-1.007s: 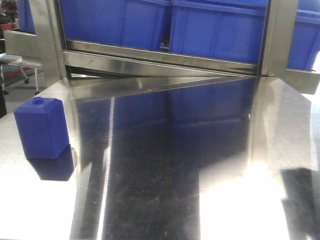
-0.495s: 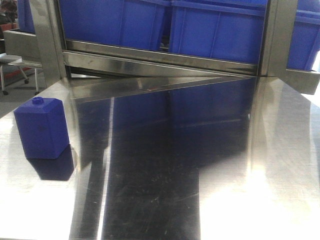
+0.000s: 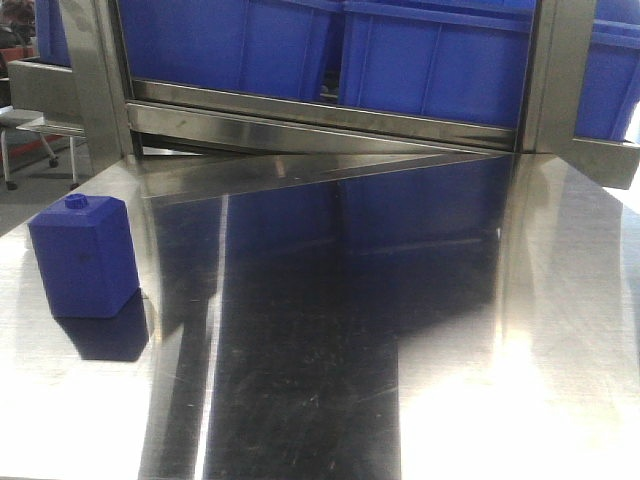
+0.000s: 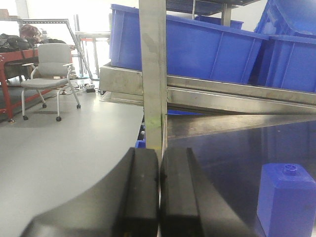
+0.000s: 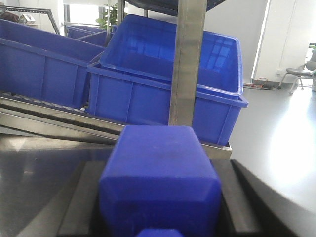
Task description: Pick and sort blue part to right shelf
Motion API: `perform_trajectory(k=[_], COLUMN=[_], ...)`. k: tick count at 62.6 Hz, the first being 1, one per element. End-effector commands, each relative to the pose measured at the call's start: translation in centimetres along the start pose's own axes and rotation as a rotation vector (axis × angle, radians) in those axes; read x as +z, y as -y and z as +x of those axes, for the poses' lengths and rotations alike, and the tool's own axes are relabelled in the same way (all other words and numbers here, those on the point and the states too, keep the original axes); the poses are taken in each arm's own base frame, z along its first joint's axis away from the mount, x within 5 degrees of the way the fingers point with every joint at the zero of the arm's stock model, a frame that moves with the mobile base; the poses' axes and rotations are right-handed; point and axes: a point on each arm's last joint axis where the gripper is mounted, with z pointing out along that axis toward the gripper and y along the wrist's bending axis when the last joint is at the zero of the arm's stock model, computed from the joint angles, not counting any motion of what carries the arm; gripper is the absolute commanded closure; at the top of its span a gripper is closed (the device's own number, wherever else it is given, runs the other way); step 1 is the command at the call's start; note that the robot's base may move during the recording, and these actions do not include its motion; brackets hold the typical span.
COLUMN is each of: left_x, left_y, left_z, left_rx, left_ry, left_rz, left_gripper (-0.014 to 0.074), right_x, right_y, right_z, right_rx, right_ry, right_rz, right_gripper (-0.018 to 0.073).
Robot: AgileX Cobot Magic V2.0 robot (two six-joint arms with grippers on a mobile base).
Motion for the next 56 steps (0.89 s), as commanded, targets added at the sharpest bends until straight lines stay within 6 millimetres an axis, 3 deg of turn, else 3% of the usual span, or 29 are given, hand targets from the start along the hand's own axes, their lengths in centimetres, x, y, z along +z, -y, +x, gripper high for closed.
perform_trajectory(k=[1, 56], left_x=[-0.17, -0.09], left_y=[0.06, 0.05], left_z=[-0.14, -0.51], left_rx=[-0.015, -0.031], left_ry=[0.085, 0.09], left_rz=[0.008, 0.009], left_gripper=[0.0473, 0.0473], right_x=[-0.1, -0.1], right_y=[0.05, 0.05], right_z=[-1.69, -1.68], right_rx=[-0.015, -0.015], right_ry=[0.108, 0.107], right_rz=[0.008, 0.008], right_gripper=[0.0137, 0.0137])
